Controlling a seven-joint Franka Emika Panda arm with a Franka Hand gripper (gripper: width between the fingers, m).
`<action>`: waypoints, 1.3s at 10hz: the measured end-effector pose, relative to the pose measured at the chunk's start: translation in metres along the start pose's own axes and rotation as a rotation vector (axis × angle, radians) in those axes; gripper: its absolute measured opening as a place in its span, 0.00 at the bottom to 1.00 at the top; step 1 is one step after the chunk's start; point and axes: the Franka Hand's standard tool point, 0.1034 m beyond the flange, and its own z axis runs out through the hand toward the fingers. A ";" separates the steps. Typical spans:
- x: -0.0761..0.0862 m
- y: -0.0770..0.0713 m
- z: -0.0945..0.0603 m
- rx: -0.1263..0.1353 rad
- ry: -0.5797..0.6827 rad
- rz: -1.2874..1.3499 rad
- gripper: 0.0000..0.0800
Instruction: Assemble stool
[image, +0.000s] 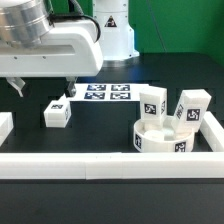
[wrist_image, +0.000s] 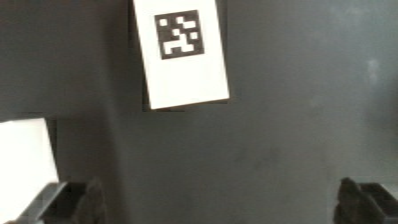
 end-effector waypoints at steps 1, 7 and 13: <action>-0.001 0.000 0.000 0.000 -0.005 -0.001 0.81; -0.019 -0.002 0.038 0.022 -0.337 0.002 0.81; -0.033 -0.004 0.053 0.051 -0.706 -0.028 0.81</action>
Offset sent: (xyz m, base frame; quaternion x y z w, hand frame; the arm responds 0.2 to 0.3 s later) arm -0.0093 -0.0163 -0.0182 -0.0906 -0.2084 0.0297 0.9734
